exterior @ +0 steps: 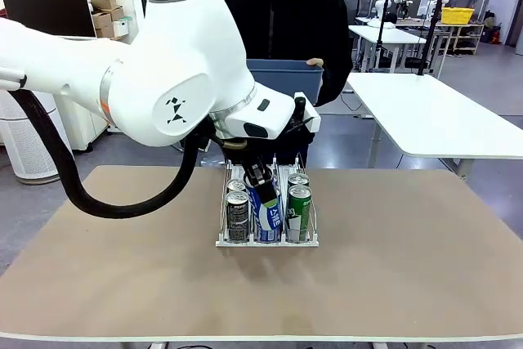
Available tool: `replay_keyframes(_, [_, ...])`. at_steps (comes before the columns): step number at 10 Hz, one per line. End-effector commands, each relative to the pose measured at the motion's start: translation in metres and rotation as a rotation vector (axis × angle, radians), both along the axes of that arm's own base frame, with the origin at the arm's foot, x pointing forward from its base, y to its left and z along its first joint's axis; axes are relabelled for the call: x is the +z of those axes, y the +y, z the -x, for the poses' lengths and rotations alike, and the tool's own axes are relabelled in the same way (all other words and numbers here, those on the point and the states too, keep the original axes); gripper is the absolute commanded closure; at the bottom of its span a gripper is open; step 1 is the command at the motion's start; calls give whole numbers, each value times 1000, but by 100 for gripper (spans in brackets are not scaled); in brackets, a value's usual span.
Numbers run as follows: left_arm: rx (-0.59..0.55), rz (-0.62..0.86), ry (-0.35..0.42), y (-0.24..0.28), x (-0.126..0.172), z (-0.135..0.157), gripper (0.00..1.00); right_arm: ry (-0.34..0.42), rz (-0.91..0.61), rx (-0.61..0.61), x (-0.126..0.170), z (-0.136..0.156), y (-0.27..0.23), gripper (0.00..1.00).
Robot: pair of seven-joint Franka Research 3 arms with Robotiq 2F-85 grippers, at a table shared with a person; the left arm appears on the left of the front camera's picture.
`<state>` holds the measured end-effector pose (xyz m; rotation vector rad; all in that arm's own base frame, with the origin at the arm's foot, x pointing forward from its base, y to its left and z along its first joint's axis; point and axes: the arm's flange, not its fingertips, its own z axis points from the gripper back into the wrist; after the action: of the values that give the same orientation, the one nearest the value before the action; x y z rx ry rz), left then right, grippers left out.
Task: Fill the beverage cans into the dispenser.
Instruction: Place the picked Ionic drink in the line of the Automatic Can Dispenser with the same cans.
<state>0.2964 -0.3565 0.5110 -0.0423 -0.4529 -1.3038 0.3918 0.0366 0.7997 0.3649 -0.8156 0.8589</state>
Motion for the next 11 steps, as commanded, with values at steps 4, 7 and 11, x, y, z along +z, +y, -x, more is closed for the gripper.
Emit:
replay_keyframes(4, [-4,-6,11,-1,3,5,43,1,-1,-1,0,0,0,0])
replay_keyframes(7, [0,-67,24,-2,-29,-22,43,1,-1,-1,0,0,0,0])
replay_keyframes(11, [6,-36,20,-5,-50,-36,43,1,-1,-1,0,0,0,0])
